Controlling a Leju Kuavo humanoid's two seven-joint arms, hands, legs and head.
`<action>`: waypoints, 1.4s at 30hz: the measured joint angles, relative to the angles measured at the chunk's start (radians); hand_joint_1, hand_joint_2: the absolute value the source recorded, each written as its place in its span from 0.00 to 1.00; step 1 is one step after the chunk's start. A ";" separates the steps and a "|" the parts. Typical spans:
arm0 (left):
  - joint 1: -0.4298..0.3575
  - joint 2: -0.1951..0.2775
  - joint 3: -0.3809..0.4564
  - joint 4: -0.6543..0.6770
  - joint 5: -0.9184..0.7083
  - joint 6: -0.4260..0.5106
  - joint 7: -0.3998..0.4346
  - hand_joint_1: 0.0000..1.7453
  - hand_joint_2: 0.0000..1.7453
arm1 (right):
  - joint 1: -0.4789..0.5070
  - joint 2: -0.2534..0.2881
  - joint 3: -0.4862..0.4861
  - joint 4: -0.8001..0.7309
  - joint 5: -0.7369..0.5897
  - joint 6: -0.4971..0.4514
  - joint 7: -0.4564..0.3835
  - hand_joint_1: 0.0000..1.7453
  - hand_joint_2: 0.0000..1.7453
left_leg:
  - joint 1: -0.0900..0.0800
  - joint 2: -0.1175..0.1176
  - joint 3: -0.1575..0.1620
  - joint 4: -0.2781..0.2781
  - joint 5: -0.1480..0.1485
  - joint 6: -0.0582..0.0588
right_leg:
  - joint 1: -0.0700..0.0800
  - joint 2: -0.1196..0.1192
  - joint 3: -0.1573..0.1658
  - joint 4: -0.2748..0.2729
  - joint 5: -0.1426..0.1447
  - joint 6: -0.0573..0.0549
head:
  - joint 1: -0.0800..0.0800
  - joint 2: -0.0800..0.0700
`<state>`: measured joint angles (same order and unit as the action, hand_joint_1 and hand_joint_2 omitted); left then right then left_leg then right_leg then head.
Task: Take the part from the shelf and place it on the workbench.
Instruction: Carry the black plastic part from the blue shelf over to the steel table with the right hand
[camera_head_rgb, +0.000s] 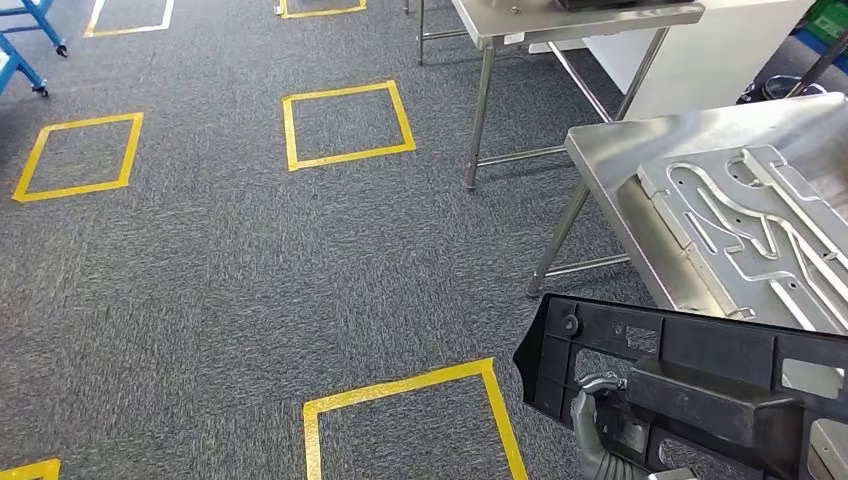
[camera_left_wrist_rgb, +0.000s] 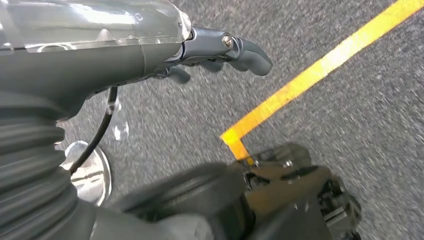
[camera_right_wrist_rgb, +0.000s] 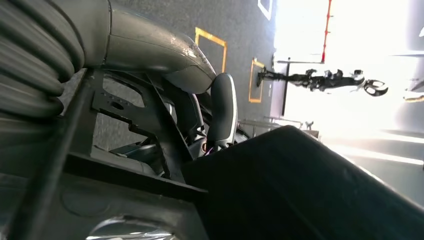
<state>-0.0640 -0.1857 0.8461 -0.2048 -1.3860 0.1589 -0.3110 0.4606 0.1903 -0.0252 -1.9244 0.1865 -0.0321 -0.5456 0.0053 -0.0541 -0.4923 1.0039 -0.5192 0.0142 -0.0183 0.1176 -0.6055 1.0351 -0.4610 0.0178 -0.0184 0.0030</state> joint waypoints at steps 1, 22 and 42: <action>0.000 -0.001 0.000 0.000 0.000 0.000 0.000 0.00 1.00 | 0.000 0.000 0.000 -0.001 0.000 0.000 0.000 1.00 1.00 | 0.001 0.013 0.000 -0.007 0.006 0.007 | 0.002 -0.019 -0.008 0.014 -0.011 0.005 | 0.002 0.000; -0.003 -0.004 -0.017 0.000 -0.028 0.003 -0.006 0.00 1.00 | -0.005 0.003 0.000 -0.005 0.022 -0.003 0.008 1.00 1.00 | -0.002 0.065 -0.116 0.278 -0.132 -0.033 | 0.010 -0.089 0.032 -0.013 -0.019 -0.041 | 0.007 0.000; 0.006 -0.004 -0.022 0.000 -0.031 -0.011 -0.003 0.00 1.00 | -0.006 0.003 0.000 0.013 0.028 -0.018 0.010 1.00 1.00 | -0.008 0.146 0.000 -0.007 0.002 0.009 | 0.013 -0.181 0.036 0.005 -0.028 0.000 | 0.023 0.000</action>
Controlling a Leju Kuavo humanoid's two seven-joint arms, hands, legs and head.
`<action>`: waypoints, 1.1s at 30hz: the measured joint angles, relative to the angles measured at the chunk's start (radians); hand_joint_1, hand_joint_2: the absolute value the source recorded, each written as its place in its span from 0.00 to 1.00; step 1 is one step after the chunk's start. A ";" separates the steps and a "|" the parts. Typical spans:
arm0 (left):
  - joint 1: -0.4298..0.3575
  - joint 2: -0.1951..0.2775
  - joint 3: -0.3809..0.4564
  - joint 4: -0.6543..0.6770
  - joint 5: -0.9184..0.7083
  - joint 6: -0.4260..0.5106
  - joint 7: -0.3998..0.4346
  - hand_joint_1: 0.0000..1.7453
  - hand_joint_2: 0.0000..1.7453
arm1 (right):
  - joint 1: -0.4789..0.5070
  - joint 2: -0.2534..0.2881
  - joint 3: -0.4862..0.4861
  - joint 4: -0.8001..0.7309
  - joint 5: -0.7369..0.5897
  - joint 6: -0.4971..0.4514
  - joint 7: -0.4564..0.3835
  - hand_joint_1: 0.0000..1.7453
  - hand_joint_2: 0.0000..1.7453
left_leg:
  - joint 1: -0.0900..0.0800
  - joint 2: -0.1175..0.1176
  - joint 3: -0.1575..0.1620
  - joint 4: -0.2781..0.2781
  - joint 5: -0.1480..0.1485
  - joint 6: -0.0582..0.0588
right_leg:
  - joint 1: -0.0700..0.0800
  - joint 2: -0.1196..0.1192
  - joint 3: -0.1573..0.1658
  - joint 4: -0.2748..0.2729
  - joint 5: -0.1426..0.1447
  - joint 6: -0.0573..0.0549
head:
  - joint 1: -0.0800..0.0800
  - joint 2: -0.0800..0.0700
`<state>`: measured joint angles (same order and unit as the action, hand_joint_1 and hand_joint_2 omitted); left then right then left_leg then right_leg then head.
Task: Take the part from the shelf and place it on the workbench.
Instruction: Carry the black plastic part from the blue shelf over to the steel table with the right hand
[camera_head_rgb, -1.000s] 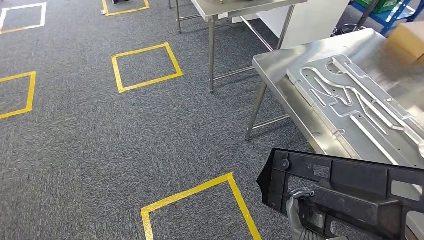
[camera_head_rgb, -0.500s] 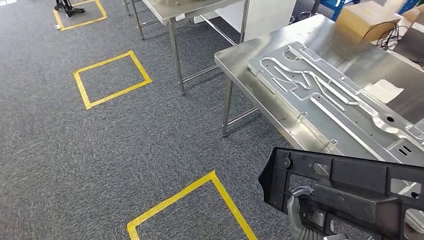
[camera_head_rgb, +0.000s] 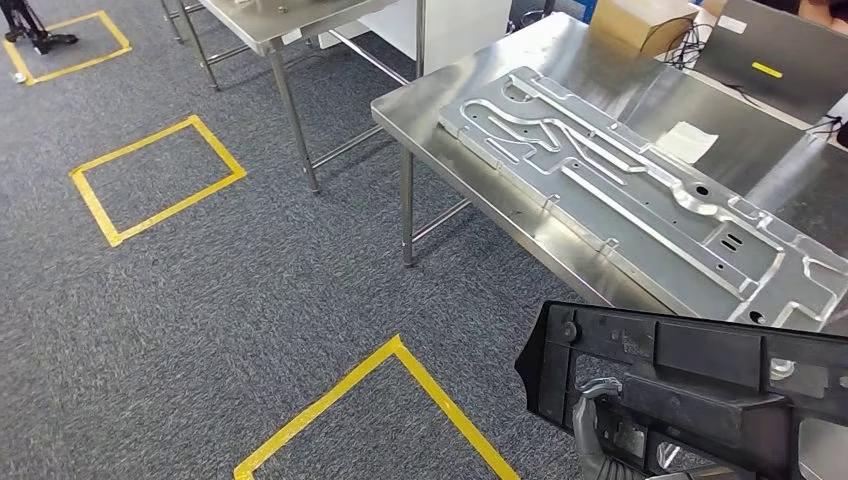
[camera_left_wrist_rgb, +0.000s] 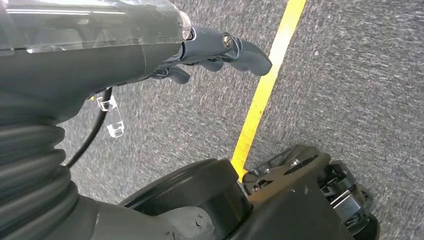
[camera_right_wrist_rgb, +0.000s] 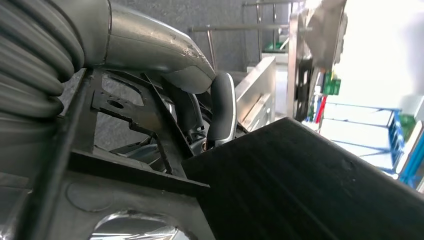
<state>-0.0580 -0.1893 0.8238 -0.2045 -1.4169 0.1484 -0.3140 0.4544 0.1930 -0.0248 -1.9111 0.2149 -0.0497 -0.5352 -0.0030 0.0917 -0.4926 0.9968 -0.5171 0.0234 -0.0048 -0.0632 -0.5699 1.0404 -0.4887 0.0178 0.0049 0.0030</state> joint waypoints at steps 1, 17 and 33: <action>0.000 0.000 0.000 0.000 0.000 -0.001 0.002 0.00 1.00 | 0.001 0.000 0.000 0.000 0.001 0.000 0.001 1.00 1.00 | -0.003 0.008 0.001 0.001 -0.002 -0.004 | 0.004 -0.007 0.008 -0.019 -0.001 -0.006 | -0.001 0.000; -0.005 0.003 0.002 0.000 0.011 -0.010 0.020 0.00 1.00 | 0.001 0.000 0.000 0.005 0.017 -0.002 0.022 1.00 1.00 | 0.010 -0.170 -0.018 0.027 -0.004 -0.017 | -0.006 0.172 -0.017 -0.010 0.019 -0.018 | -0.007 0.000; -0.003 -0.002 0.003 0.000 0.008 -0.017 0.019 0.00 1.00 | 0.000 0.000 0.000 0.008 0.034 -0.018 0.040 1.00 1.00 | -0.001 0.016 -0.009 0.008 0.001 -0.009 | 0.007 0.011 0.004 -0.021 0.005 -0.010 | 0.007 0.000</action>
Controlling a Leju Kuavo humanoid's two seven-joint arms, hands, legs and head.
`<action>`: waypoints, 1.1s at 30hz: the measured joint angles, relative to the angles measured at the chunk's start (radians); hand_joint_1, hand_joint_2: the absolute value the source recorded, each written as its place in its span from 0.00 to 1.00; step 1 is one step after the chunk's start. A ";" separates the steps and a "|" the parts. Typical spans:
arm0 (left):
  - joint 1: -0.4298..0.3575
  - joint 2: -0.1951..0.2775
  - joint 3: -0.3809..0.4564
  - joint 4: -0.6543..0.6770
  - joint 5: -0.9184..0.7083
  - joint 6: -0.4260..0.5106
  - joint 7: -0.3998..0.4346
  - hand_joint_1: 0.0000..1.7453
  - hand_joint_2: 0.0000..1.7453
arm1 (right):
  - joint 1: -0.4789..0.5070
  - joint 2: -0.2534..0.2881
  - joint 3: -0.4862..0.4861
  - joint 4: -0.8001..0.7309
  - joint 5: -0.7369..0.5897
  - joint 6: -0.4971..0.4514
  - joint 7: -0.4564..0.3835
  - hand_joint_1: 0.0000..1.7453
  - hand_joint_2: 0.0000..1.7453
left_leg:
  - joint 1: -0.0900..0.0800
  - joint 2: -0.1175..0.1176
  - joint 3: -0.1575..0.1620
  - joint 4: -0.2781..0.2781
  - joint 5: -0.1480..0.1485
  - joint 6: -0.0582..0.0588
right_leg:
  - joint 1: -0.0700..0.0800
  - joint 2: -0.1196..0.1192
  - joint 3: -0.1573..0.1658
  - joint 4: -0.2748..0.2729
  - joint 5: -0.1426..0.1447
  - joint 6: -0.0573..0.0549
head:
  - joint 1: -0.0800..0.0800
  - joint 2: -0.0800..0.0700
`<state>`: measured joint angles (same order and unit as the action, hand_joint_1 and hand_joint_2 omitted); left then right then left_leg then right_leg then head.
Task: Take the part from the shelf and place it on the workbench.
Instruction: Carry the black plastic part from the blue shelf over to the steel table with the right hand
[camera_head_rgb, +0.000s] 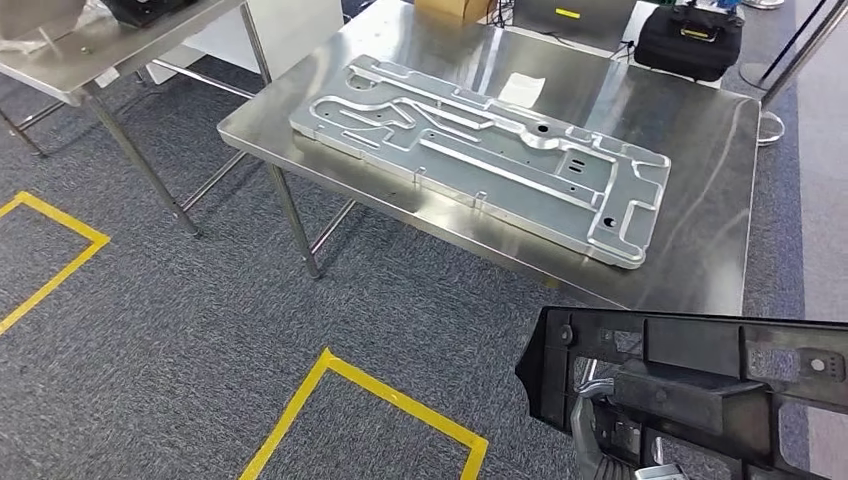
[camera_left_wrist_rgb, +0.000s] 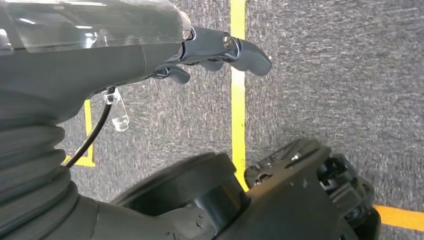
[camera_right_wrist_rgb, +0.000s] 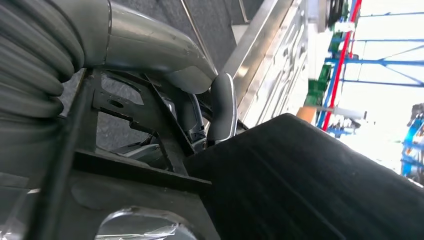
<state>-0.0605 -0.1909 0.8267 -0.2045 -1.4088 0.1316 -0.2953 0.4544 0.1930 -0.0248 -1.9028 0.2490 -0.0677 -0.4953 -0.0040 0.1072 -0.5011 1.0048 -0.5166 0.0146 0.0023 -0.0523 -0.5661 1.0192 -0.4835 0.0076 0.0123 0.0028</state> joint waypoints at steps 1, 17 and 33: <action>-0.001 0.000 0.000 0.000 0.000 0.000 0.000 0.00 1.00 | 0.001 0.000 0.000 0.000 0.000 0.000 0.000 1.00 1.00 | 0.000 0.004 0.003 0.000 -0.003 -0.005 | -0.003 0.011 0.000 -0.002 0.002 -0.006 | 0.000 0.000; -0.003 0.000 0.004 0.000 0.008 -0.010 0.001 0.00 1.00 | -0.001 0.000 0.000 0.004 0.026 -0.029 0.016 1.00 1.00 | 0.016 -0.161 -0.004 0.010 -0.002 0.003 | -0.016 0.172 -0.029 0.011 0.018 0.011 | -0.007 0.000; 0.000 0.000 0.006 0.000 0.007 -0.018 0.002 0.00 1.00 | -0.009 -0.002 0.001 0.011 0.084 -0.101 0.054 1.00 1.00 | 0.007 -0.038 0.021 0.008 -0.028 -0.013 | -0.008 0.033 -0.012 -0.008 0.019 -0.011 | 0.006 0.000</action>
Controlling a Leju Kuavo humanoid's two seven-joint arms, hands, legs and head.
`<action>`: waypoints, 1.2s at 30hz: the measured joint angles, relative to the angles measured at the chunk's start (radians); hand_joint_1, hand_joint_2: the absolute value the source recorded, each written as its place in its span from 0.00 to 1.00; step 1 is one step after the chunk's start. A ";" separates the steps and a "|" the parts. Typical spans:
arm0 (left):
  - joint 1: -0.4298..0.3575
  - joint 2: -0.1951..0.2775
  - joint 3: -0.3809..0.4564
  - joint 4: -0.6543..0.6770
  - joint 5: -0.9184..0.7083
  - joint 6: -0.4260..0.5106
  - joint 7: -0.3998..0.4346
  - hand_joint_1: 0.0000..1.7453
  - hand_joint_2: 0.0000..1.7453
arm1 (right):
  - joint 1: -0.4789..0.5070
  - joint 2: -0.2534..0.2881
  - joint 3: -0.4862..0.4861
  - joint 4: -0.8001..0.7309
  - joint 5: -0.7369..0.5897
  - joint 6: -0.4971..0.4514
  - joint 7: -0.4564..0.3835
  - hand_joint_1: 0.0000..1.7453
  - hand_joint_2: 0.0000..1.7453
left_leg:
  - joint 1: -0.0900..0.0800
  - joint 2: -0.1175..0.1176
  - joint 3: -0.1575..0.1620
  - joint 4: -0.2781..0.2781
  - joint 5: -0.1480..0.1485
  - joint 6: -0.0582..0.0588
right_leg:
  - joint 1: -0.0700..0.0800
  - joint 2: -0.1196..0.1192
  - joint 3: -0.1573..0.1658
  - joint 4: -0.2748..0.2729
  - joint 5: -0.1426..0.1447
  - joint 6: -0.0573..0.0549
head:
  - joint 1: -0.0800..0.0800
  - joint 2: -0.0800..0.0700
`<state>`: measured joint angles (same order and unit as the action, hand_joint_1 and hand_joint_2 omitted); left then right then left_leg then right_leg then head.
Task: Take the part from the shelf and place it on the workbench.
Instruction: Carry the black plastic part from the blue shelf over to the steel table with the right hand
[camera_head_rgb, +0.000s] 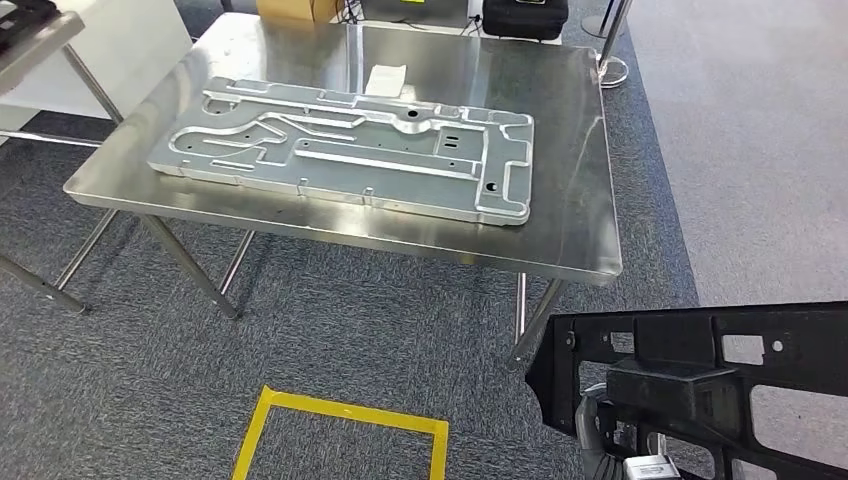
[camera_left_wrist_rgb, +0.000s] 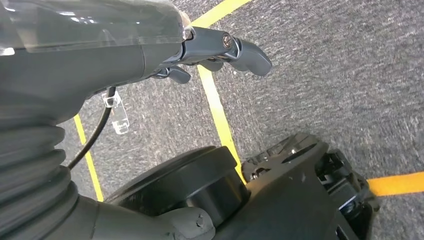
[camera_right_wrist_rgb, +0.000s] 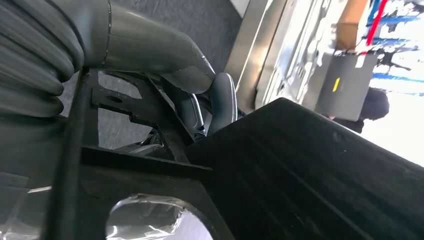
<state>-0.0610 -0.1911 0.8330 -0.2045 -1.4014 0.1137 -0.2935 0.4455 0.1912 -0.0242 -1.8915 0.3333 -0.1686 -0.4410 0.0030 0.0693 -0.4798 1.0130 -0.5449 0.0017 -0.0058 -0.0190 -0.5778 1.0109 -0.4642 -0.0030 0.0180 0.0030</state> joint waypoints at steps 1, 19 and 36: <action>0.000 0.000 0.001 0.000 0.000 0.000 0.000 0.00 1.00 | 0.000 0.000 0.000 0.000 0.002 -0.003 0.001 1.00 1.00 | 0.001 -0.014 -0.011 0.030 -0.020 -0.005 | -0.004 0.006 0.003 -0.005 0.003 -0.005 | -0.002 0.000; 0.002 -0.002 0.021 0.000 0.022 -0.017 -0.007 0.00 1.00 | -0.008 -0.002 0.006 0.015 0.031 -0.046 0.029 1.00 1.00 | 0.011 -0.072 -0.030 -0.009 0.044 0.035 | -0.010 0.033 -0.110 0.215 -0.105 0.041 | 0.008 0.000; -0.010 -0.001 0.186 0.000 0.213 -0.104 0.113 0.00 1.00 | -0.033 -0.004 0.047 0.054 0.032 -0.065 0.064 1.00 1.00 | 0.005 -0.053 -0.021 -0.009 0.028 0.019 | -0.006 0.017 -0.001 0.005 -0.002 0.022 | 0.004 0.000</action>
<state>-0.0710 -0.1923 1.0189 -0.2045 -1.1880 0.0095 -0.1800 0.4128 0.1875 0.0226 -1.8376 0.3654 -0.2340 -0.3772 0.0078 0.0159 -0.5009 1.0042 -0.5170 0.0206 -0.0115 -0.0022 -0.5787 1.0155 -0.4660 0.0188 0.0217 0.0029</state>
